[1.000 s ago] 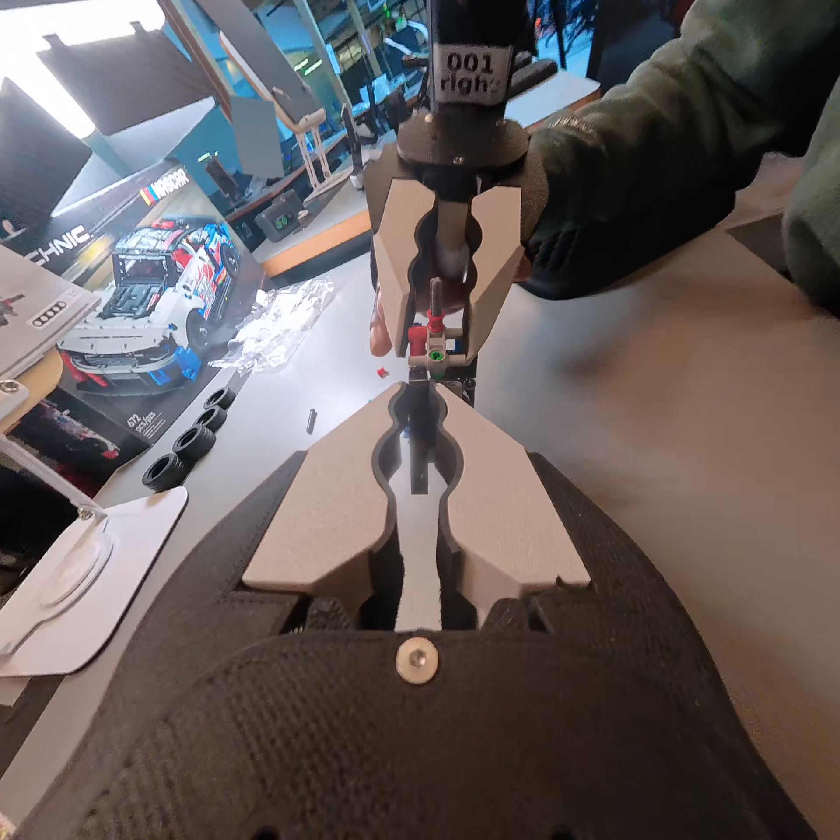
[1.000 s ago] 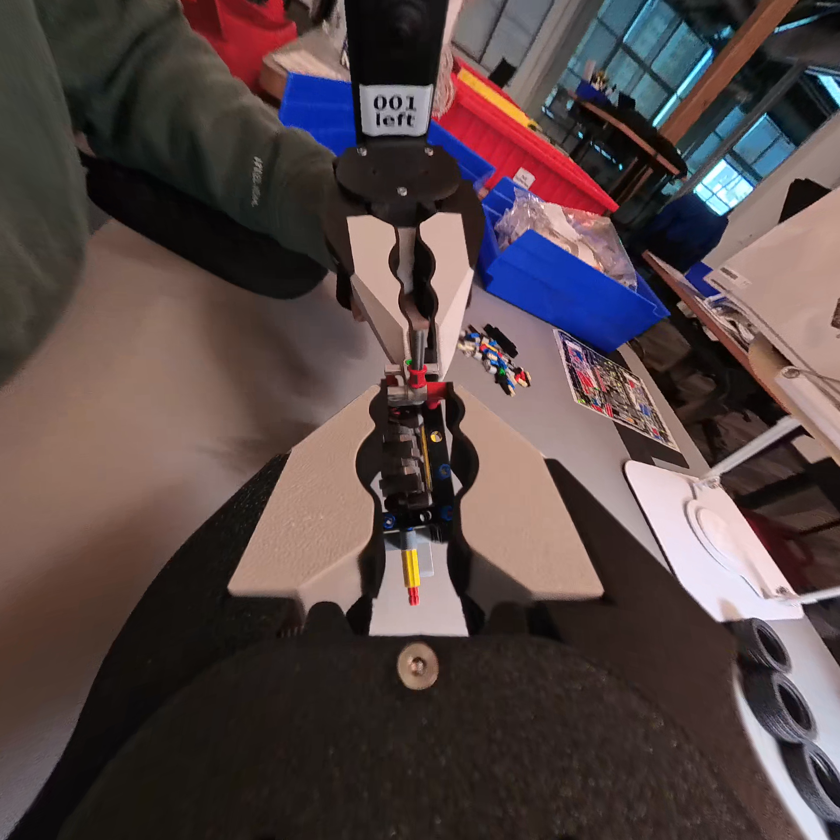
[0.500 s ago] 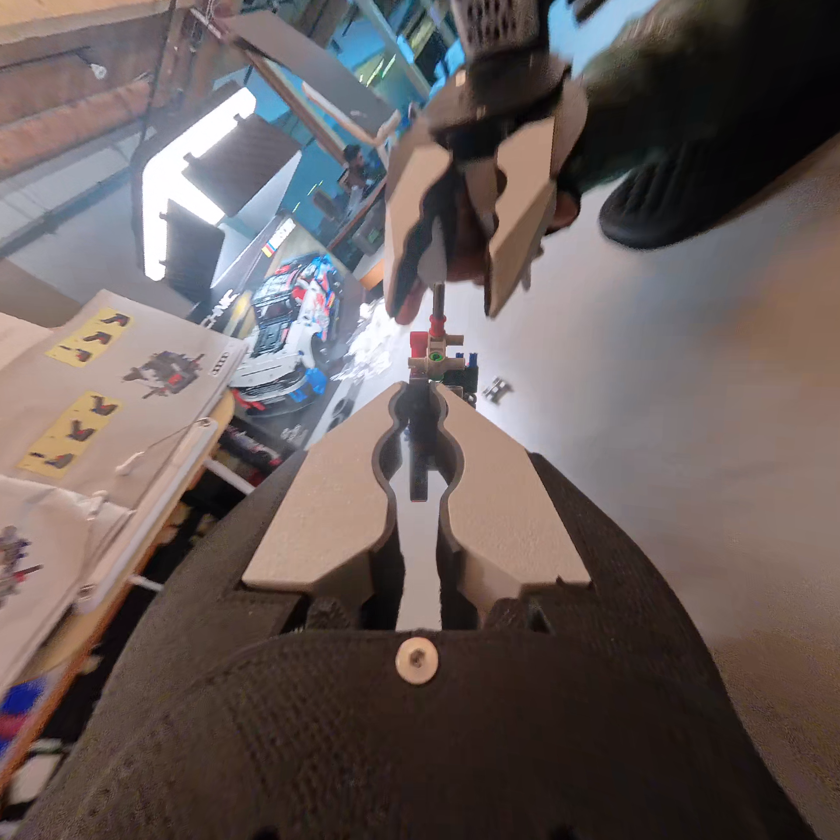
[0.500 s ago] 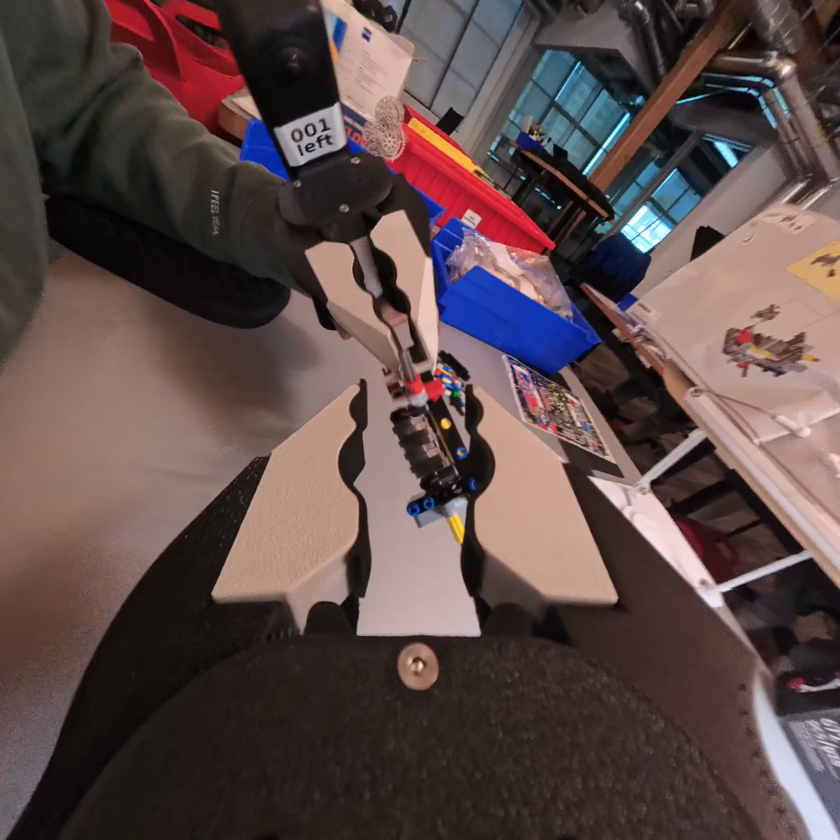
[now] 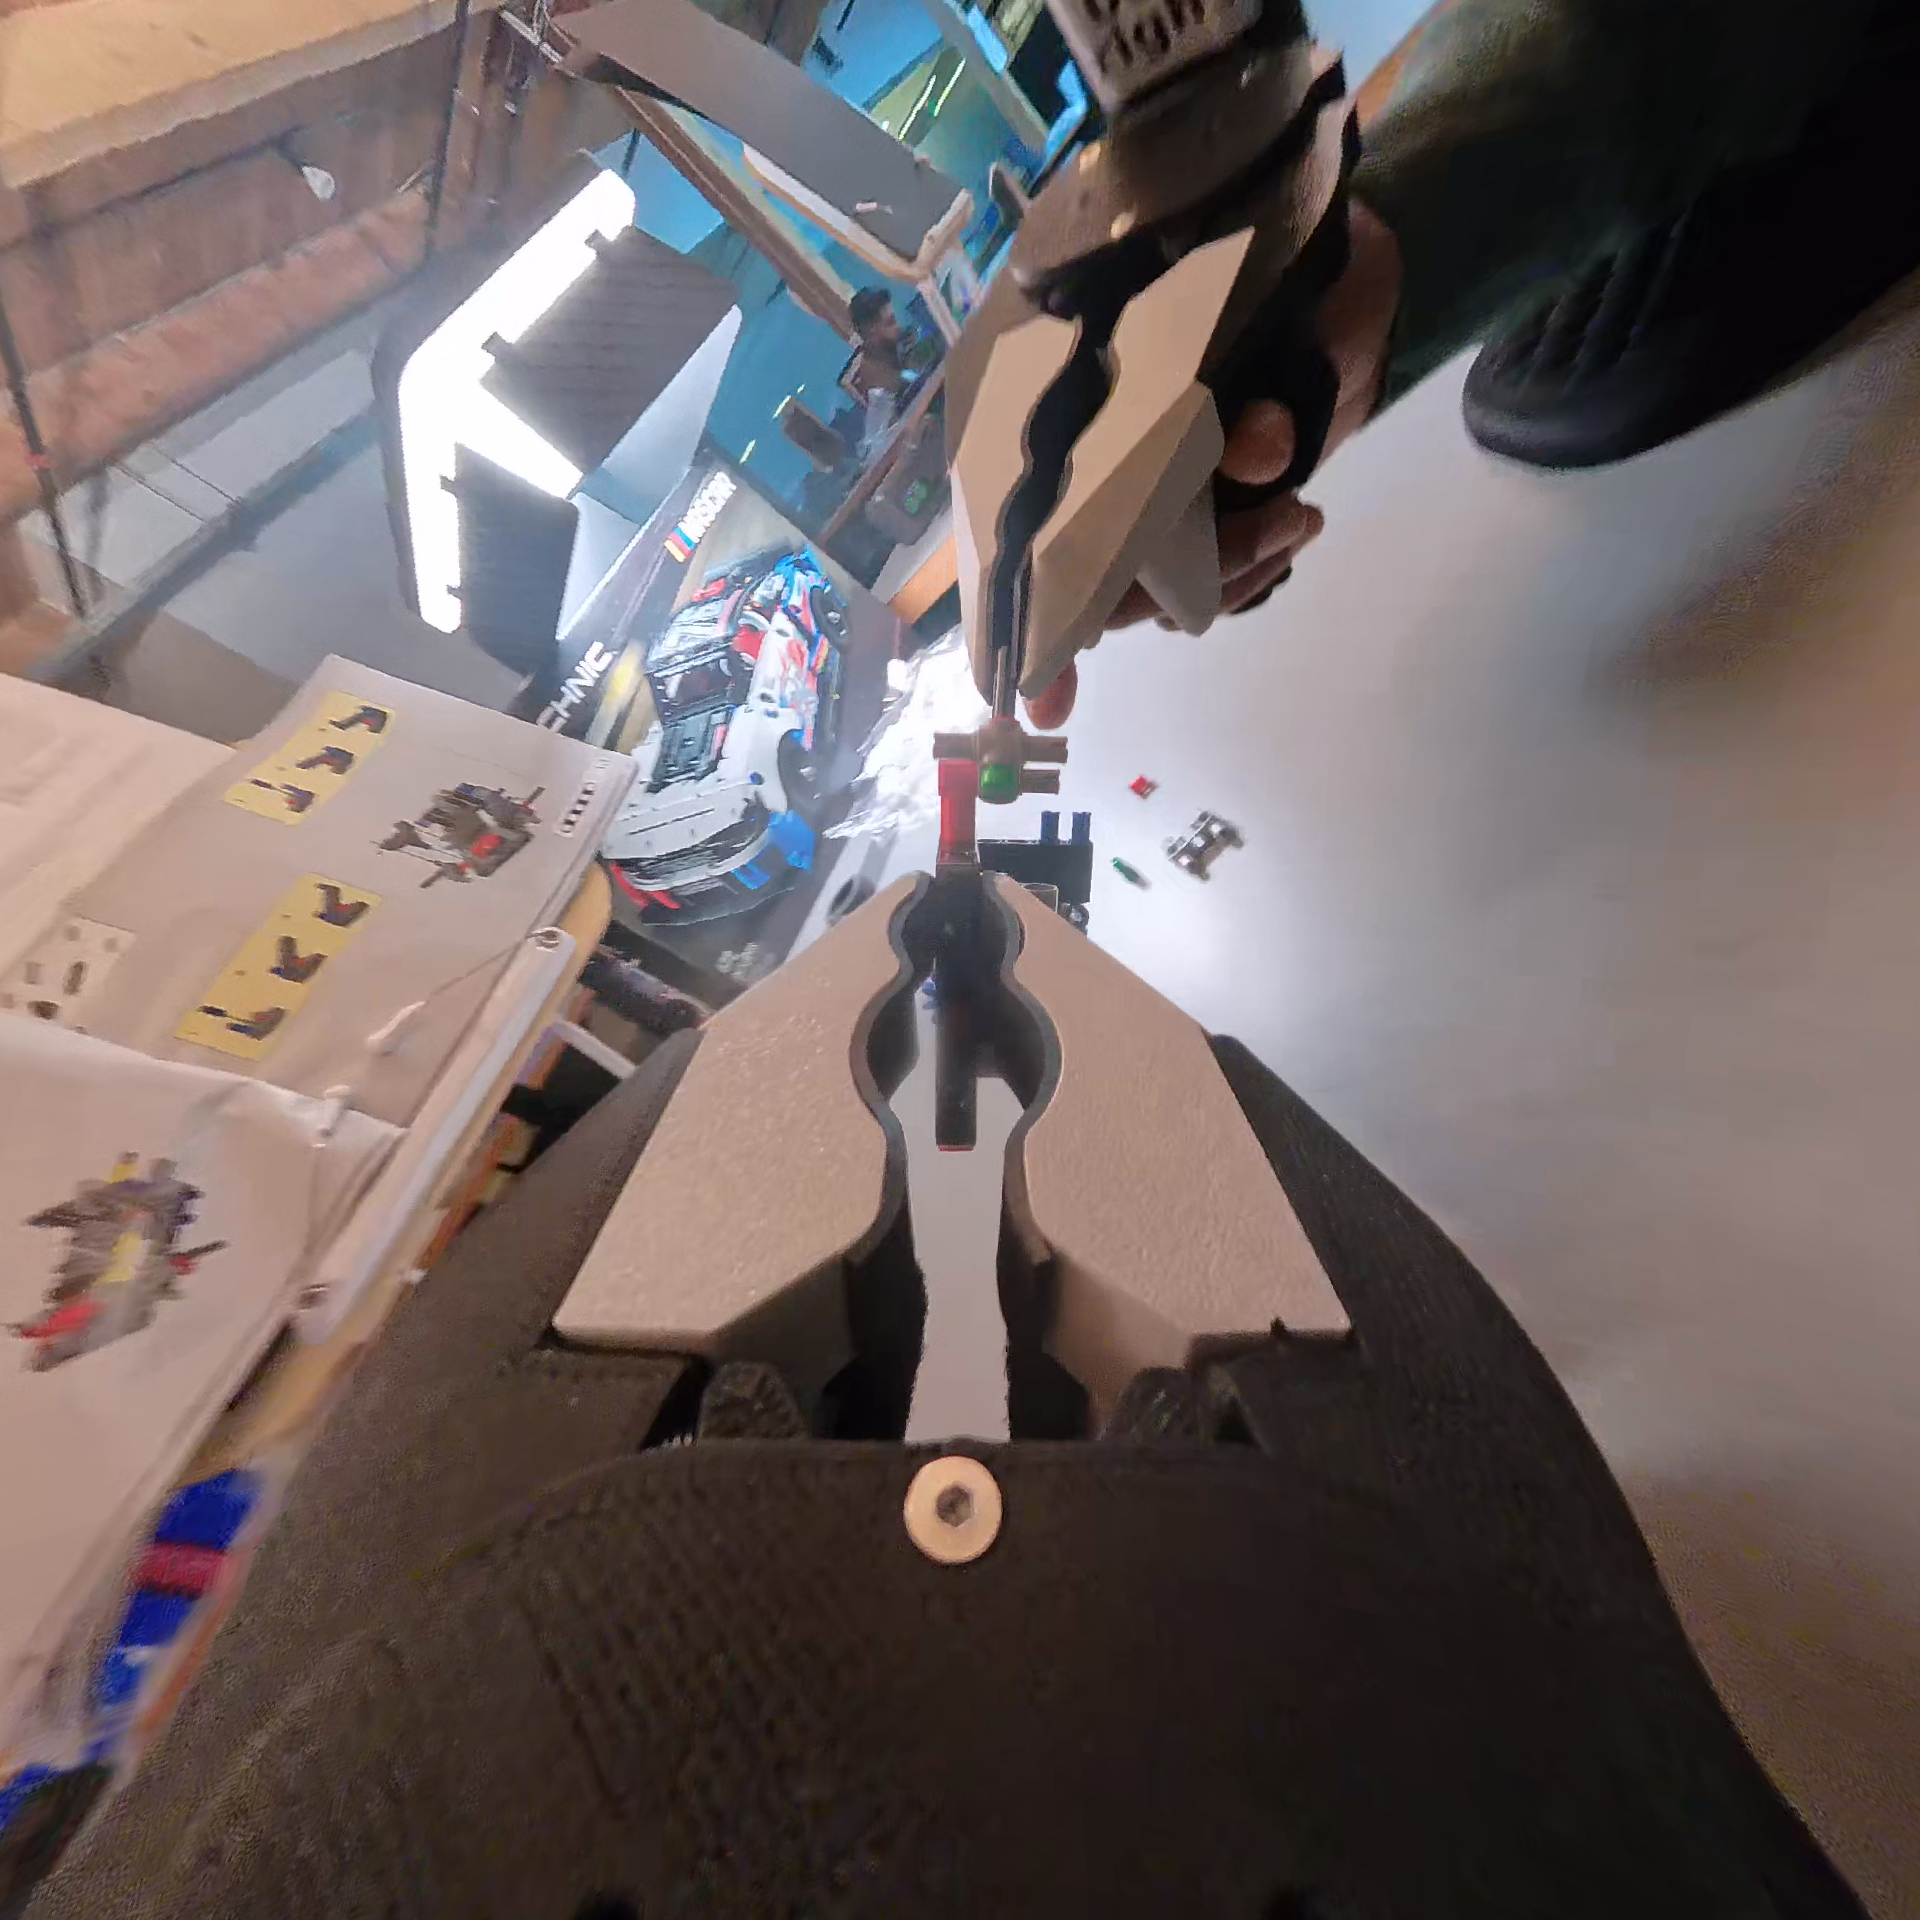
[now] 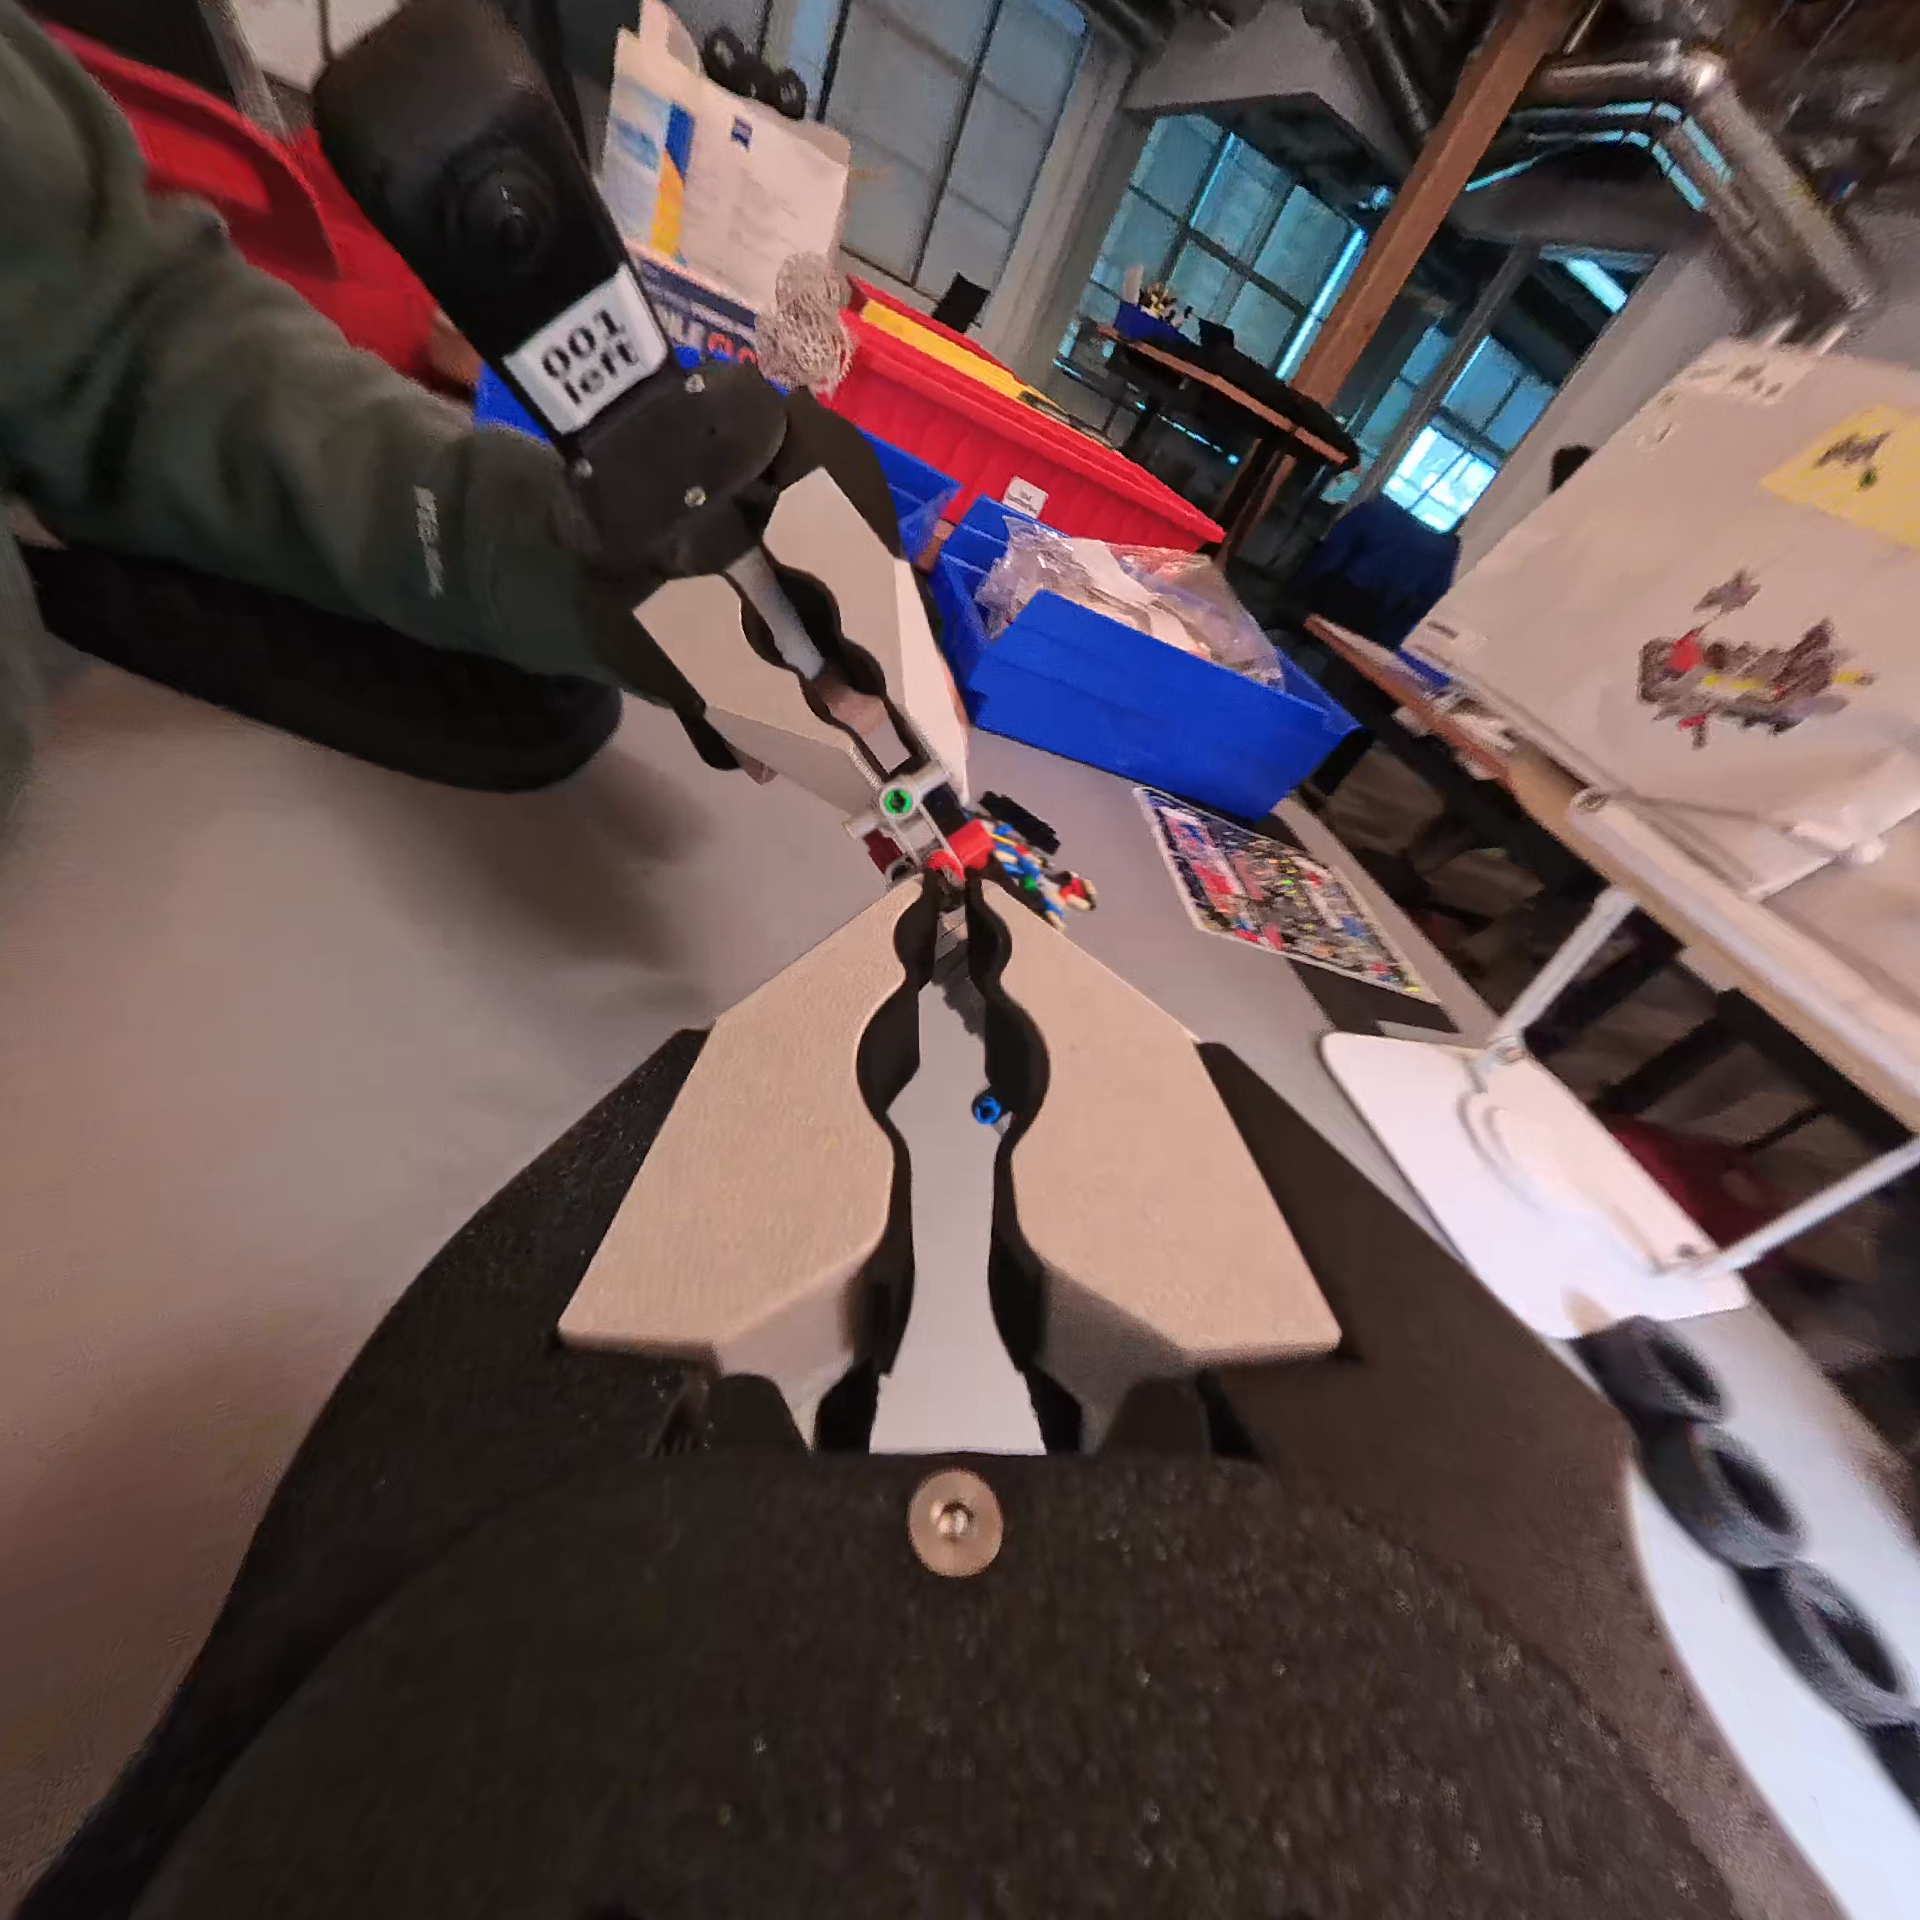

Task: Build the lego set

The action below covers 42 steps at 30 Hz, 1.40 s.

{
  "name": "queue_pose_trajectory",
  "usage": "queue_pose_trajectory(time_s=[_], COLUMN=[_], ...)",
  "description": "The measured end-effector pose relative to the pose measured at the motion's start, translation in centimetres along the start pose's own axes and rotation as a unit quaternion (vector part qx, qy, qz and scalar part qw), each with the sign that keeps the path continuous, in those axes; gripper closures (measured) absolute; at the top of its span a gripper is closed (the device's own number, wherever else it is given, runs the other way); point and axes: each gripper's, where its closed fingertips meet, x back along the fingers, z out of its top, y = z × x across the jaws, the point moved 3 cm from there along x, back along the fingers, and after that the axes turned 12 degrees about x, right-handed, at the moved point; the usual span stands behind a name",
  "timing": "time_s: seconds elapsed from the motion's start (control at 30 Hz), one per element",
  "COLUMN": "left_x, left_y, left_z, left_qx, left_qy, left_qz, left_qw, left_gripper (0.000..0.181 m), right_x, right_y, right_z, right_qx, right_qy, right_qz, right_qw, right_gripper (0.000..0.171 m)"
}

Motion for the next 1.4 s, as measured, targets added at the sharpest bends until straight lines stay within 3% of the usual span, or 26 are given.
queue_pose_trajectory(time_s=[0.2, 0.33, 0.47, 0.67, 0.7, 0.77, 1.03, 1.27, 1.33, 1.4], left_x=[-0.3, -1.2, -2.1, -2.6, -2.7, -2.9, -3.0, -3.0, -2.8, -2.3], left_y=[0.3, 0.6, -0.1, -0.7, -0.6, -0.3, 0.1, -0.1, -0.2, -0.8], left_z=[-0.7, -1.2, -2.2, -5.4, -6.0, -7.1, -8.6, -8.2, -8.4, -8.8], left_qx=[0.131, 0.308, 0.533, 0.776, 0.797, 0.819, 0.833, 0.846, 0.829, 0.790], left_qy=[0.008, -0.002, -0.007, -0.002, -0.003, -0.016, -0.046, -0.034, -0.055, -0.080], left_qz=[-0.054, -0.107, -0.135, -0.134, -0.131, -0.117, -0.081, -0.108, -0.119, -0.100], left_qw=[0.990, 0.945, 0.835, 0.617, 0.589, 0.562, 0.545, 0.521, 0.544, 0.599], left_gripper=[0.176, 0.176, 0.176, 0.176, 0.176, 0.176, 0.176, 0.172, 0.160, 0.150], right_x=[-0.1, -0.2, 0.4, 1.0, 0.8, 0.4, -0.1, -0.5, -0.3, -0.1], right_y=[0.0, 0.6, 2.5, 3.4, 3.0, 2.4, -1.9, -2.1, -2.1, -2.0], right_z=[0.1, 0.2, -1.5, -2.3, -2.5, -3.2, -7.3, -8.6, -8.6, -8.8], right_qx=[-0.042, -0.079, -0.129, -0.135, -0.125, -0.107, -0.062, -0.049, -0.060, -0.076], right_qy=[0.008, -0.002, -0.042, -0.060, -0.072, -0.102, -0.244, -0.282, -0.281, -0.287], right_qz=[0.012, 0.005, -0.033, -0.048, -0.043, -0.030, 0.091, 0.115, 0.152, 0.196], right_qw=[0.999, 0.997, 0.990, 0.988, 0.989, 0.988, 0.964, 0.951, 0.946, 0.934], right_gripper=[0.169, 0.168, 0.163, 0.160, 0.159, 0.157, 0.109, 0.114, 0.114, 0.115])
